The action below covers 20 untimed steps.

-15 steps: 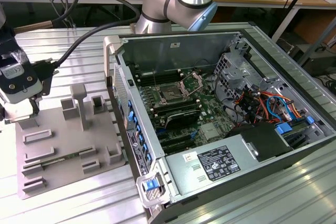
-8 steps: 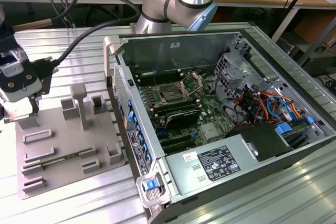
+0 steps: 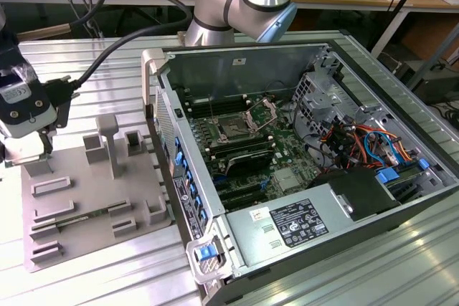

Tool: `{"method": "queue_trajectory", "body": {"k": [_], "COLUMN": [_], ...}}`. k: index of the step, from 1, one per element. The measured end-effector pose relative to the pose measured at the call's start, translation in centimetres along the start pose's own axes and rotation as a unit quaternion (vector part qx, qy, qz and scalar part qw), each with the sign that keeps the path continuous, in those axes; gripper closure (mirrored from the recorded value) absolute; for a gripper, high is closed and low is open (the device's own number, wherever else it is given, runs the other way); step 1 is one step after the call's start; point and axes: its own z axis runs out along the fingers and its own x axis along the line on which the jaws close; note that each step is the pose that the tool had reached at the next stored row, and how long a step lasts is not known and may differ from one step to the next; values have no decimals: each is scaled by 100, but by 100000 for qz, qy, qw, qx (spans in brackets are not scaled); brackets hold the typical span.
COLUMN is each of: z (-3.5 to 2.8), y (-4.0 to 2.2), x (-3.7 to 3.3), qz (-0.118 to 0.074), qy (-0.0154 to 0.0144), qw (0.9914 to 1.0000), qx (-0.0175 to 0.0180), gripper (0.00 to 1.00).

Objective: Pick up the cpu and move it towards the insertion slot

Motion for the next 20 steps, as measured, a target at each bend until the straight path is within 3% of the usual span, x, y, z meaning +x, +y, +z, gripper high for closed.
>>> {"method": "queue_trajectory", "body": {"k": [20], "z": [-36], "y": [1], "x": [-1], "qz": [-1], "qy": [2], "qw": [100000], "qx": [0], "gripper": [45]}}
